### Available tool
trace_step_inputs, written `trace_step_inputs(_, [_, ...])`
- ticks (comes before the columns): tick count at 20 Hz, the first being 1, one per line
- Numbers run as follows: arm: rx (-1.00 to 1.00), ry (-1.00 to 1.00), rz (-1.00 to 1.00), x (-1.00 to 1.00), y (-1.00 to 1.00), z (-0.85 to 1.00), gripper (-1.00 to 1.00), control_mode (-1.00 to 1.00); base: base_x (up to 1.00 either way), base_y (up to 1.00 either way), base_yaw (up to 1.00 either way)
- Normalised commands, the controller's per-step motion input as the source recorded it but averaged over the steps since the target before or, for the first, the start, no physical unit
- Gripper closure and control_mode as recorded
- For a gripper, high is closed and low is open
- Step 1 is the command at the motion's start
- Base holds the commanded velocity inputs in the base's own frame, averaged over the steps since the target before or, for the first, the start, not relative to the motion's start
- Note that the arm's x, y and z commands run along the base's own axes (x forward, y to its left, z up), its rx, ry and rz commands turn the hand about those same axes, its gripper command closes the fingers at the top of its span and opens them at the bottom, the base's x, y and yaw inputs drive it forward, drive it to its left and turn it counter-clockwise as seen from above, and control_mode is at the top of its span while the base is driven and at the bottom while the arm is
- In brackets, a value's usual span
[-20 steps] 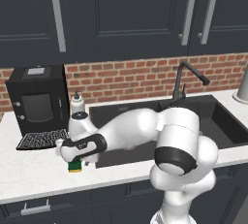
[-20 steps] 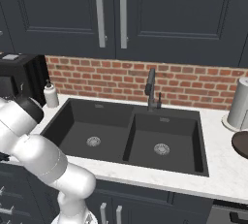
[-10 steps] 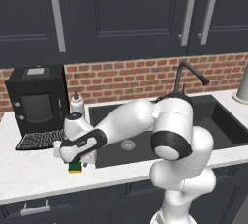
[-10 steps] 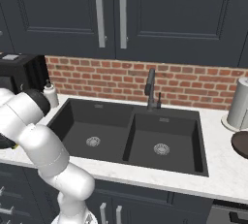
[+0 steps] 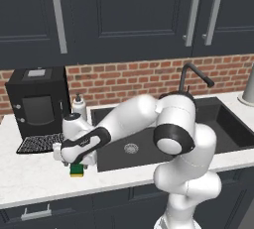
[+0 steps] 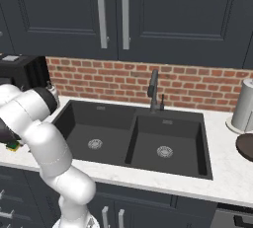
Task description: Pick the pan and sponge and place them into the sink. Then turn on the water.
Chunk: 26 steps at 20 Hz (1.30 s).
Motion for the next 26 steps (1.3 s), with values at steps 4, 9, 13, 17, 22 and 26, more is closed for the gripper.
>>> trace_step_inputs(4, [0.0,0.0,0.0,0.0,0.0,0.0,-1.0,-1.0,0.0,0.0,0.0])
trace_step_inputs(9, [0.0,0.0,0.0,0.0,0.0,0.0,-1.0,-1.0,0.0,0.0,0.0])
trace_step_inputs(13, [0.0,0.0,0.0,0.0,0.0,0.0,1.0,-1.0,0.0,0.0,0.0])
trace_step_inputs(17, [0.0,0.0,0.0,0.0,0.0,0.0,1.0,-1.0,0.0,0.0,0.0])
trace_step_inputs(22, [0.0,0.0,0.0,0.0,0.0,0.0,1.0,-1.0,0.0,0.0,0.0])
trace_step_inputs(26, [0.0,0.0,0.0,0.0,0.0,0.0,1.0,-1.0,0.0,0.0,0.0])
